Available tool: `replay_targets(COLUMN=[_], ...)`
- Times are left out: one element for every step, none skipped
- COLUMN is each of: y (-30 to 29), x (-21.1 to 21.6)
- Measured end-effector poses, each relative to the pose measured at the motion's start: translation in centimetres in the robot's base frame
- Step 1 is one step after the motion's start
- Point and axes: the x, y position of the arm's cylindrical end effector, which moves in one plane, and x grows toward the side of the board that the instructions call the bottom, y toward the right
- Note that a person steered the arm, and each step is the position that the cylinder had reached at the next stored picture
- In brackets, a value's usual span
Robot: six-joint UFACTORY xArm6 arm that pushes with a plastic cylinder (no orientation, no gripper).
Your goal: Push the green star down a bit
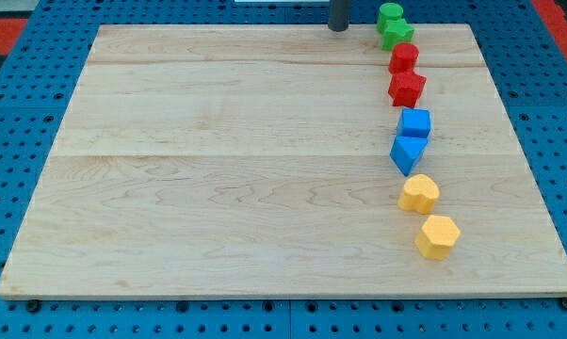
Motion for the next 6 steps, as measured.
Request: replay_targets(y=[0.4,1.5,2.6,3.3,5.2,5.3], x=[-0.1,-0.1,-0.2,-0.1,0.1,0.5])
